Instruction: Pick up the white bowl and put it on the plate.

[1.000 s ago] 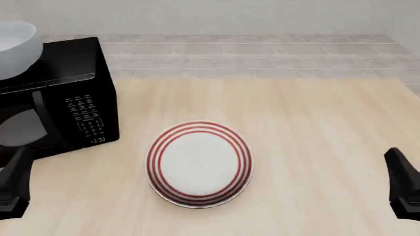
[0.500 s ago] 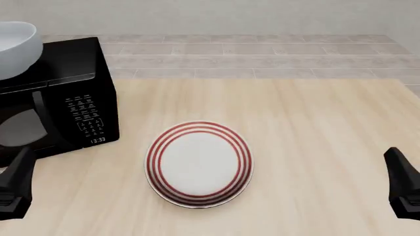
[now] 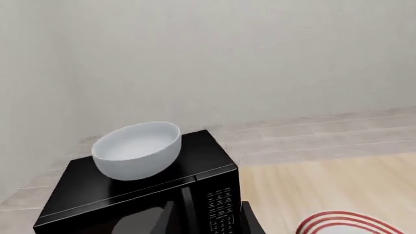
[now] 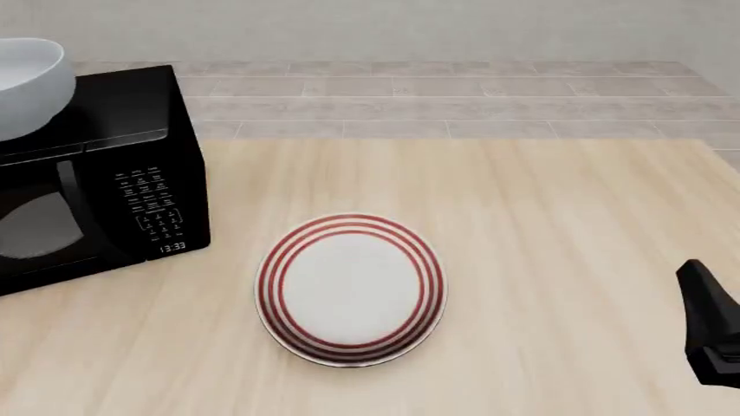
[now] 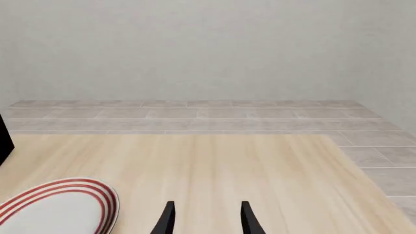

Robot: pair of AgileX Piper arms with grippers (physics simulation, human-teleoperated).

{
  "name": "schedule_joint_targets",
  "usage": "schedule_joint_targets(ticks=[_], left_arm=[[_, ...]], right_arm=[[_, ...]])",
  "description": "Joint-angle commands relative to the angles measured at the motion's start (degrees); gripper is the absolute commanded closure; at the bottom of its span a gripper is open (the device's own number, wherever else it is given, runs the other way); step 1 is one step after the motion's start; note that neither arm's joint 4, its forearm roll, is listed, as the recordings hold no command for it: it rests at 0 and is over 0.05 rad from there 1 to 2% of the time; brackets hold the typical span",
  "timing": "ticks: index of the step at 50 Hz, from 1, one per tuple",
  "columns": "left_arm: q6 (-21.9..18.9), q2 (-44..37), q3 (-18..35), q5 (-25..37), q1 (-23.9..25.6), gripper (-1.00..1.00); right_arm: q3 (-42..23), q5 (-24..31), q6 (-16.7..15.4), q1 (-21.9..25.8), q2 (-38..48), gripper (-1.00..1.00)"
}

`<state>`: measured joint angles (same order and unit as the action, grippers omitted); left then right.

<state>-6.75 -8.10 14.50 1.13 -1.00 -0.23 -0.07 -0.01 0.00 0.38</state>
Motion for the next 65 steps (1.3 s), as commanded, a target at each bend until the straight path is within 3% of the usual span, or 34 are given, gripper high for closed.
schedule_joint_targets(ticks=[1, 5, 10, 15, 17, 20, 26, 40, 43, 48, 52, 61, 62, 65], left_arm=[[-3.7, -8.0, 9.6, 1.8, 0.8, -1.0], [-8.0, -8.7, 12.2, 1.3, -0.4, -1.0], [-8.9, -13.1, 16.4, 3.5, 0.7, -1.0], [-11.6, -18.5, 17.9, 1.3, 0.0, -1.0], [-10.8, -21.2, 19.7, 2.4, -0.1, -1.0], [-13.0, -20.7, 21.6, 2.6, -0.7, -1.0], [-12.4, -23.8, 30.0, 10.5, 1.1, -1.0], [-17.7, -28.9, 36.6, 11.7, 0.1, -1.0], [-20.7, -28.5, 36.1, 11.4, 0.5, -1.0], [-22.2, -29.2, 37.8, 13.4, 1.0, -1.0], [-26.6, -27.9, 35.7, 13.0, 2.1, -1.0], [-29.7, -29.8, 34.4, 13.2, 1.0, -1.0], [-32.0, -30.0, 33.1, 13.3, 1.6, -1.0], [-34.2, -29.5, 32.3, 15.0, 3.0, -1.0]], right_arm=[[0.0, 0.0, 0.0, 0.0, 0.0, -1.0], [0.0, 0.0, 0.0, 0.0, 0.0, -1.0], [0.0, 0.0, 0.0, 0.0, 0.0, -1.0], [0.0, 0.0, 0.0, 0.0, 0.0, -1.0], [0.0, 0.0, 0.0, 0.0, 0.0, -1.0], [0.0, 0.0, 0.0, 0.0, 0.0, -1.0], [0.0, 0.0, 0.0, 0.0, 0.0, -1.0], [-0.1, -0.2, -0.5, 0.0, 0.4, -1.0], [0.0, -0.2, -0.3, 0.0, 0.4, -1.0], [-0.1, -0.2, 0.0, 0.0, 0.3, -1.0], [-0.2, 0.0, -0.1, 0.0, 0.3, -1.0], [0.1, -1.0, -0.1, 0.0, 1.0, -1.0], [0.1, -1.1, -0.1, 0.0, 1.1, -1.0], [0.1, -1.3, -0.1, 0.0, 1.3, -1.0]])
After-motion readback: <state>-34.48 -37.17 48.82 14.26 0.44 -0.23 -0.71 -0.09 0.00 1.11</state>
